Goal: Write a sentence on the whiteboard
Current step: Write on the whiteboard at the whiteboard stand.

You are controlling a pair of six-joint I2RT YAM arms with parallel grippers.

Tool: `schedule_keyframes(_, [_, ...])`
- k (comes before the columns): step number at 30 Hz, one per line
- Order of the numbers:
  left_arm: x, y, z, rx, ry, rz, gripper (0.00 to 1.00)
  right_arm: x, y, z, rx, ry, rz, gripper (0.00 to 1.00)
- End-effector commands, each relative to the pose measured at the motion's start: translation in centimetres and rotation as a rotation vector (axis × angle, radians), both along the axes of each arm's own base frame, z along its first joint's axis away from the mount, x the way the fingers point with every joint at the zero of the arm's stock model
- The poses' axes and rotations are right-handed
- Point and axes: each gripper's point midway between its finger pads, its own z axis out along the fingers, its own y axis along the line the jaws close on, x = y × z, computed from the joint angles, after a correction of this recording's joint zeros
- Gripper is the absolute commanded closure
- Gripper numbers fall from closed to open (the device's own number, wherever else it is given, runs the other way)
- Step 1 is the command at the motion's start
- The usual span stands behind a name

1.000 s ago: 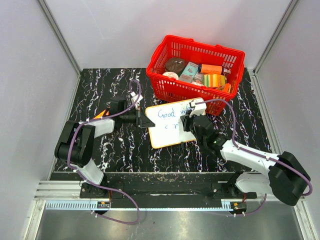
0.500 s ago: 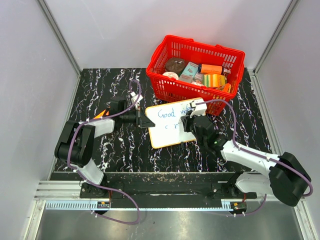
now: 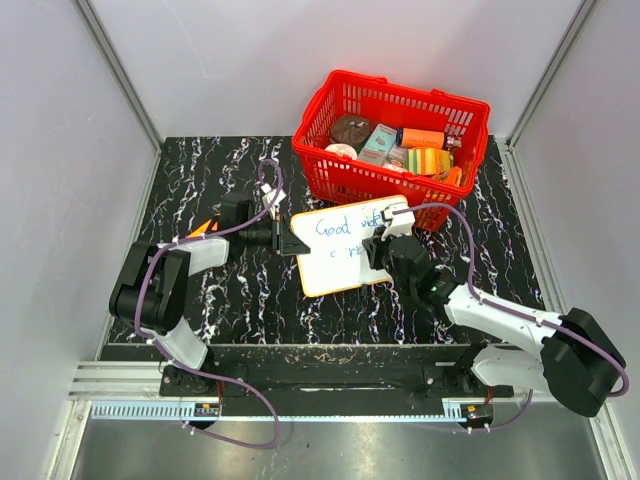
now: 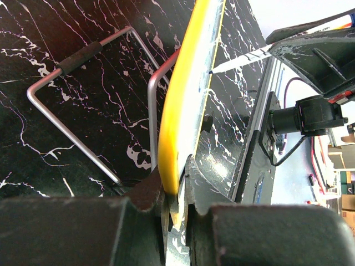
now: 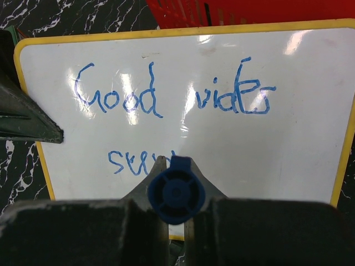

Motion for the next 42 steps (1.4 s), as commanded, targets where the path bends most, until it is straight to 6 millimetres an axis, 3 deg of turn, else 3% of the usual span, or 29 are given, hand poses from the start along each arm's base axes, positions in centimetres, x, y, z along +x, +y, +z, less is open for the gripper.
schedule_keyframes(1, [0.9,0.9,-4.0,0.151,-0.036,0.057,1.0,-0.4,-0.4,-0.6,-0.001,0.02,0.008,1.0])
schedule_keyframes(7, [0.9,0.9,-4.0,0.15,-0.039,0.057,1.0,-0.3,-0.3,-0.7,-0.002,0.021,0.008,1.0])
schedule_keyframes(27, [0.9,0.9,-3.9,0.149,-0.039,0.056,1.0,2.0,-0.3,2.9,0.007,-0.066,-0.067,1.0])
schedule_keyframes(42, [0.8,0.9,-4.0,0.151,-0.039,0.057,1.0,2.1,-1.2,2.5,-0.01,-0.062,-0.099,1.0])
